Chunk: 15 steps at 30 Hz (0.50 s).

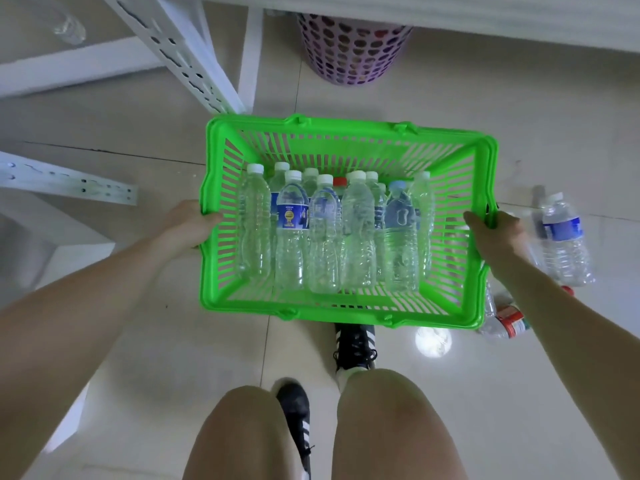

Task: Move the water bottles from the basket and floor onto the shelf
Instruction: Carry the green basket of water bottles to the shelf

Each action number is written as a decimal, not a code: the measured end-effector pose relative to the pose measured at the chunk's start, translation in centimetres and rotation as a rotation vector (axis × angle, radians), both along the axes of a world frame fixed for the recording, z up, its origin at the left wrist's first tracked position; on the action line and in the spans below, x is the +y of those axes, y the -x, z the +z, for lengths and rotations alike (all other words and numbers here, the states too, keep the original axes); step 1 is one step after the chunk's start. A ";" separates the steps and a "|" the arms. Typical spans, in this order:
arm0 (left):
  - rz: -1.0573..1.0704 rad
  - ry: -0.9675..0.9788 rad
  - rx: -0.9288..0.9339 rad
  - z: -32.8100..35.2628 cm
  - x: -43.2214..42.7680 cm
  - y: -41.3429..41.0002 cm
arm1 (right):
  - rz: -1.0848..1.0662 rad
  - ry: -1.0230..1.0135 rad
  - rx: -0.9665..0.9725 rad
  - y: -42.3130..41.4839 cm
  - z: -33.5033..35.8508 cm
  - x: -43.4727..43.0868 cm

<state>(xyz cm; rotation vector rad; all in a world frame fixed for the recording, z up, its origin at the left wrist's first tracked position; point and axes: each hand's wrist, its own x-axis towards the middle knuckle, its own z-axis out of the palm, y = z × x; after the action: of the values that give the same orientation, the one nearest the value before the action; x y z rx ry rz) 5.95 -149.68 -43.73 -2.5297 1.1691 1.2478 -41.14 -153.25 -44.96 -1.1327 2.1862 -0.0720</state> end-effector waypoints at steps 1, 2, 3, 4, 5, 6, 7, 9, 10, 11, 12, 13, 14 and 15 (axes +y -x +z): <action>-0.008 -0.002 -0.002 0.0 0.0 0.0 | 0.003 0.001 -0.002 -0.1 0.0 0.1; -0.015 -0.010 -0.006 -0.1 0.0 -0.1 | 0.010 -0.005 0.004 0.0 0.0 0.1; -0.021 -0.017 -0.009 -0.2 0.0 -0.2 | 0.011 -0.003 0.002 0.0 0.2 0.1; -0.024 -0.021 -0.011 -0.2 0.1 -0.3 | 0.009 0.001 -0.007 0.0 0.2 0.3; -0.027 -0.024 -0.013 -0.3 0.2 -0.3 | 0.005 0.004 -0.019 0.1 0.2 0.4; -0.025 -0.024 -0.016 -0.5 0.3 -0.3 | -0.002 0.004 -0.031 0.2 0.2 0.7; -0.020 -0.020 -0.020 -0.6 0.3 -0.2 | -0.005 0.006 -0.033 0.3 0.2 1.0; -0.003 -0.021 -0.022 -1.0 0.5 -0.2 | -0.003 0.011 -0.025 0.5 0.1 1.6; 0.005 -0.027 -0.022 -1.2 0.6 -0.2 | 0.003 0.015 -0.022 0.6 0.1 1.9; 0.012 -0.031 -0.030 -1.3 0.7 -0.2 | 0.003 0.011 -0.024 0.6 0.1 2.1; 0.017 -0.036 -0.047 -1.5 0.9 -0.3 | 0.001 0.012 -0.024 0.7 0.1 2.3; 0.017 -0.042 -0.068 -1.6 1.0 -0.2 | -0.001 0.014 -0.021 0.7 0.1 2.4; 0.019 -0.045 -0.082 -1.8 1.2 -0.2 | -0.003 0.010 -0.018 0.8 0.0 2.6; 0.023 -0.046 -0.090 -1.8 1.5 -0.1 | -0.001 0.010 -0.016 0.8 0.0 2.8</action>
<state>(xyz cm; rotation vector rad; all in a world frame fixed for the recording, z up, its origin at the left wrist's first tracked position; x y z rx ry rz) 6.09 -148.23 -45.57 -2.5436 1.0837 1.1392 -41.96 -150.49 -44.99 -1.1331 2.1751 -0.0924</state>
